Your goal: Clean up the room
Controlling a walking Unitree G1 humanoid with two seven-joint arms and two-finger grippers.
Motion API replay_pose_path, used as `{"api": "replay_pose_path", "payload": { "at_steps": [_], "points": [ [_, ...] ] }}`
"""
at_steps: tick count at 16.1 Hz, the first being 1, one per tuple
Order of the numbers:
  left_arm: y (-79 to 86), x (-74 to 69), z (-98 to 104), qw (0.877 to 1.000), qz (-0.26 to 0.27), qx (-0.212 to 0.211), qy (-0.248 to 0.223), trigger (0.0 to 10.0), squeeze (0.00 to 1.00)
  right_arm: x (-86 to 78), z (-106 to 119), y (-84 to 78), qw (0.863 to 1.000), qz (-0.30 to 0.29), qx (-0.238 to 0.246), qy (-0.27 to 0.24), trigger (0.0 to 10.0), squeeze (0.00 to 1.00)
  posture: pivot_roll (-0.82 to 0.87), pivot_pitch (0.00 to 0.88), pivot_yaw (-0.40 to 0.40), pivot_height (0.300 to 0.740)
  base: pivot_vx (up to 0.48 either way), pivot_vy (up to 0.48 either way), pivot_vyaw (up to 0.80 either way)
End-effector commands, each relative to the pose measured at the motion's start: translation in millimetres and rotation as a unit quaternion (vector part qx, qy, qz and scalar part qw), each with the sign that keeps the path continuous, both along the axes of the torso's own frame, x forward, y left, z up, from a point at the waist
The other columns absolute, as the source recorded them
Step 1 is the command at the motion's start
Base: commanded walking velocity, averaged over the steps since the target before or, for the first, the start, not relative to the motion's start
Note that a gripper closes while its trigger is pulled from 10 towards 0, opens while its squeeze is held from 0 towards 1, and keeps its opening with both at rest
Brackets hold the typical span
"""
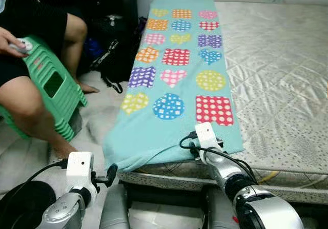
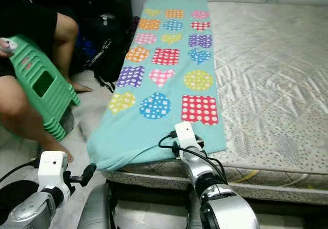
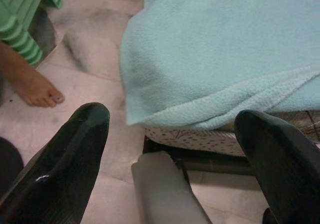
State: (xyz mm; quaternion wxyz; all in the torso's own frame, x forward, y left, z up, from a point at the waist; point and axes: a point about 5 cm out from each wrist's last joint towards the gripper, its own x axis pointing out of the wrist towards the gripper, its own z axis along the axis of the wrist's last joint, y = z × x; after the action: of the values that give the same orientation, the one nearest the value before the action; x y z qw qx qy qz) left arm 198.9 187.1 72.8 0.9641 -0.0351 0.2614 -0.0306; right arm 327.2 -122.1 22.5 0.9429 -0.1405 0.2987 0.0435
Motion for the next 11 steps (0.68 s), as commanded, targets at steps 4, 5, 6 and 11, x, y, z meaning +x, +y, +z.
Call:
{"api": "replay_pose_path", "payload": {
  "at_steps": [4, 5, 6, 11],
  "points": [
    [-1.5, 2.5, -1.2, 1.0, -0.003, 0.004, 0.002, 10.0, 0.0, -1.0, -2.2, -2.4, 1.0, -0.011, 0.009, 0.017, 2.8, 0.0, 0.07, 0.05, 0.018, 0.569, 0.0, 0.0, 0.0],
    [-1.6, 2.7, -1.3, 1.0, -0.003, 0.004, 0.002, 10.0, 0.0, -0.9, -2.2, -2.5, 1.0, -0.011, 0.01, 0.017, 0.0, 0.0, 0.07, 0.05, 0.018, 0.569, 0.0, 0.0, 0.0],
    [-1.6, 3.1, -1.4, 1.0, -0.003, 0.004, 0.002, 10.0, 0.0, -1.1, -2.5, -2.8, 1.0, -0.012, 0.012, 0.019, 0.0, 0.0, 0.07, 0.049, 0.017, 0.569, 0.0, 0.0, 0.0],
    [-2.3, 5.4, -1.3, 1.0, -0.001, 0.005, -0.002, 10.0, 0.0, 0.4, -0.7, -1.8, 0.999, -0.013, 0.036, 0.016, 0.0, 0.0, 0.07, 0.045, 0.013, 0.569, 0.0, 0.0, 0.0]
  ]
}}
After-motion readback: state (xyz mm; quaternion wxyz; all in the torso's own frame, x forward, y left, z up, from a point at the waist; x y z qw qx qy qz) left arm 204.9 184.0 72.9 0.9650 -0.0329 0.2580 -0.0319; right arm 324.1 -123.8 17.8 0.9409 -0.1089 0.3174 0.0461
